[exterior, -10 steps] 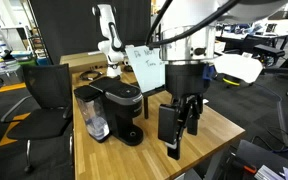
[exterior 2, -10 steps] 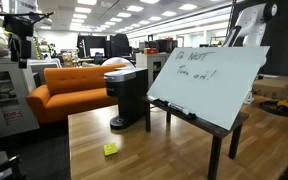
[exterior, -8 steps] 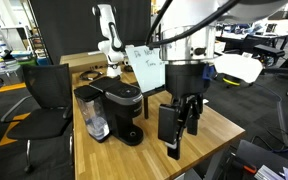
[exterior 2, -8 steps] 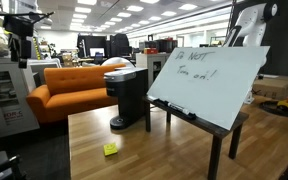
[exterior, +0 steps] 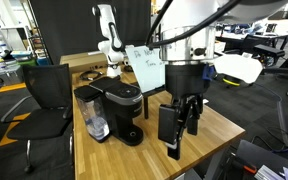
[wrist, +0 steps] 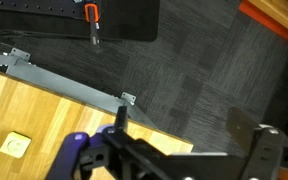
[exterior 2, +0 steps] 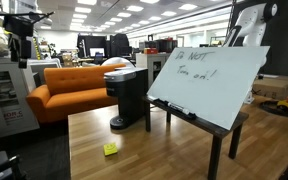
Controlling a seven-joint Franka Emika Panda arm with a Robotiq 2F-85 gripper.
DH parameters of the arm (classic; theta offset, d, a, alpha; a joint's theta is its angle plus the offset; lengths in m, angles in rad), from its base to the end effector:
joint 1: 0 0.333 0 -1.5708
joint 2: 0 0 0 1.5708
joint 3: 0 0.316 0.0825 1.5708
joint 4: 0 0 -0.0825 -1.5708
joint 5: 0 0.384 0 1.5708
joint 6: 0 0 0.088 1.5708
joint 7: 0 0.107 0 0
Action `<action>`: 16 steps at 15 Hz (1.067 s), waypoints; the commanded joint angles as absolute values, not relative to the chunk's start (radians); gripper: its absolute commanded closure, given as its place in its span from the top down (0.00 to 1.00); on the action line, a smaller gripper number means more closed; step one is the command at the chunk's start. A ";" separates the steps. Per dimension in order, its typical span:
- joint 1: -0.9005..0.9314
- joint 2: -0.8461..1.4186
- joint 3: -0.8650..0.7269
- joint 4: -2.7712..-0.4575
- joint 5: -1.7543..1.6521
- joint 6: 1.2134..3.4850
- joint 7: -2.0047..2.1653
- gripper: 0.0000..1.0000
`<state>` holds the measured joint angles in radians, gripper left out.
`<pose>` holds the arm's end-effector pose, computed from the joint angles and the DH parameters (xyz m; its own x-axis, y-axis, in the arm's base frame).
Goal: Open the coffee machine chamber
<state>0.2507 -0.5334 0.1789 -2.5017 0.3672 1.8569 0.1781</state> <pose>0.3290 0.1839 0.4575 0.9794 0.1139 -0.1670 0.0760 -0.9730 -0.2181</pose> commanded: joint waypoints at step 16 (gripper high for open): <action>0.197 -0.395 0.239 -2.393 -0.048 1.899 0.190 1.00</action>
<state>0.2185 -0.4121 0.2118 -2.4046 0.0159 1.9044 0.1867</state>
